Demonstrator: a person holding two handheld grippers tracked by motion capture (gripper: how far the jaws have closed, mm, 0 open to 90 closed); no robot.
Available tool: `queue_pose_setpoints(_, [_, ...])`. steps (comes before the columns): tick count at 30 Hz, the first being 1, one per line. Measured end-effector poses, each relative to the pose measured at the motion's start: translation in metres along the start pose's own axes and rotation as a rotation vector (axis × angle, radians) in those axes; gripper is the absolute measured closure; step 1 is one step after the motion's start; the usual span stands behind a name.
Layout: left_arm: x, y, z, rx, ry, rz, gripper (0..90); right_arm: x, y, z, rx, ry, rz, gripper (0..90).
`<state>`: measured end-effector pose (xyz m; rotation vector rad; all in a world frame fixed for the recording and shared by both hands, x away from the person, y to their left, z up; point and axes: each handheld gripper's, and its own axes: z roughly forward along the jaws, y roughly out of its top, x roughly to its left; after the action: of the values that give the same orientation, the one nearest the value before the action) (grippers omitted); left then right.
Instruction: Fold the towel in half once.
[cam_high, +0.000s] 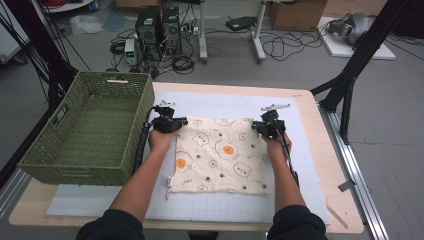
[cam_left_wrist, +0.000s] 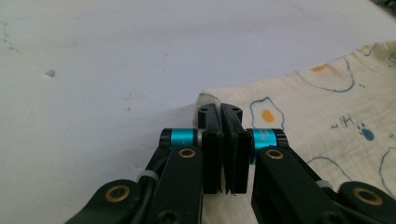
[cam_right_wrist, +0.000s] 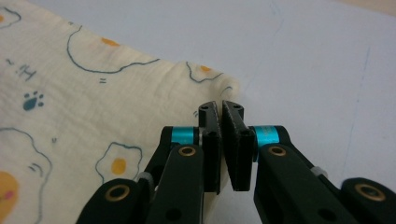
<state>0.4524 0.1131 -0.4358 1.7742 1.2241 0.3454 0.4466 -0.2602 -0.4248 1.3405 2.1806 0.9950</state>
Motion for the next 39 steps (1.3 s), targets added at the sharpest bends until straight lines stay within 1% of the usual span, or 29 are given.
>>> queue_pose_setpoints(3, [0.000,0.003,-0.005,-0.032,-0.021,-0.002,86.6,-0.002,0.001,-0.006,-0.028,0.021,0.029,86.3])
queue_pose_setpoints(6, [-0.001,0.005,-0.011,-0.053,-0.041,0.001,86.5,0.000,0.000,-0.012,-0.043,0.017,0.010,86.3])
queue_pose_setpoints(8, [-0.005,0.006,-0.015,-0.045,-0.048,0.031,86.4,0.001,-0.001,-0.017,-0.057,0.033,0.010,86.2])
queue_pose_setpoints(9, [-0.006,0.007,-0.018,-0.042,-0.052,0.046,86.4,0.001,-0.001,-0.020,-0.062,0.033,0.002,86.2])
queue_pose_setpoints(12, [-0.013,0.010,-0.026,-0.056,-0.073,0.072,86.3,0.004,-0.005,-0.027,-0.067,0.044,-0.002,86.2])
queue_pose_setpoints(15, [-0.022,0.013,-0.036,-0.060,-0.071,0.131,86.3,0.006,-0.011,-0.034,-0.082,0.056,0.001,86.1])
queue_pose_setpoints(17, [-0.027,0.014,-0.042,-0.059,-0.073,0.159,86.3,0.007,-0.015,-0.040,-0.093,0.064,0.008,86.0])
queue_pose_setpoints(18, [-0.030,0.013,-0.046,-0.071,-0.074,0.170,86.2,0.007,-0.016,-0.043,-0.101,0.070,0.013,86.0])
queue_pose_setpoints(19, [-0.032,0.012,-0.049,-0.089,-0.078,0.174,86.2,0.008,-0.018,-0.047,-0.107,0.074,0.015,86.0])
queue_pose_setpoints(20, [-0.033,0.009,-0.052,-0.094,-0.084,0.175,86.3,0.010,-0.020,-0.050,-0.114,0.072,0.014,86.0])
queue_pose_setpoints(22, [-0.036,0.003,-0.058,-0.081,-0.086,0.202,86.3,0.013,-0.024,-0.056,-0.116,0.078,0.005,86.0])
queue_pose_setpoints(23, [-0.037,-0.002,-0.060,-0.078,-0.088,0.217,86.3,0.015,-0.025,-0.059,-0.106,0.081,0.002,85.9])
queue_pose_setpoints(24, [-0.038,-0.006,-0.063,-0.077,-0.089,0.222,86.3,0.017,-0.026,-0.063,-0.102,0.081,-0.015,85.9])
queue_pose_setpoints(27, [-0.039,-0.015,-0.070,-0.090,-0.100,0.217,86.3,0.023,-0.026,-0.072,-0.118,0.082,-0.041,85.9])
queue_pose_setpoints(29, [-0.040,-0.022,-0.075,-0.097,-0.114,0.210,86.2,0.028,-0.028,-0.077,-0.115,0.082,-0.064,85.8])
queue_pose_setpoints(30, [-0.040,-0.024,-0.078,-0.082,-0.119,0.215,86.2,0.029,-0.030,-0.078,-0.116,0.083,-0.072,85.8])
queue_pose_setpoints(32, [-0.042,-0.031,-0.084,-0.088,-0.134,0.229,86.2,0.033,-0.038,-0.082,-0.119,0.097,-0.070,85.8])
queue_pose_setpoints(34, [-0.044,-0.036,-0.089,-0.081,-0.144,0.233,86.1,0.037,-0.046,-0.085,-0.117,0.098,-0.080,85.8])
queue_pose_setpoints(39, [-0.049,-0.049,-0.100,-0.091,-0.171,0.232,86.1,0.046,-0.063,-0.095,-0.120,0.110,-0.100,85.8])
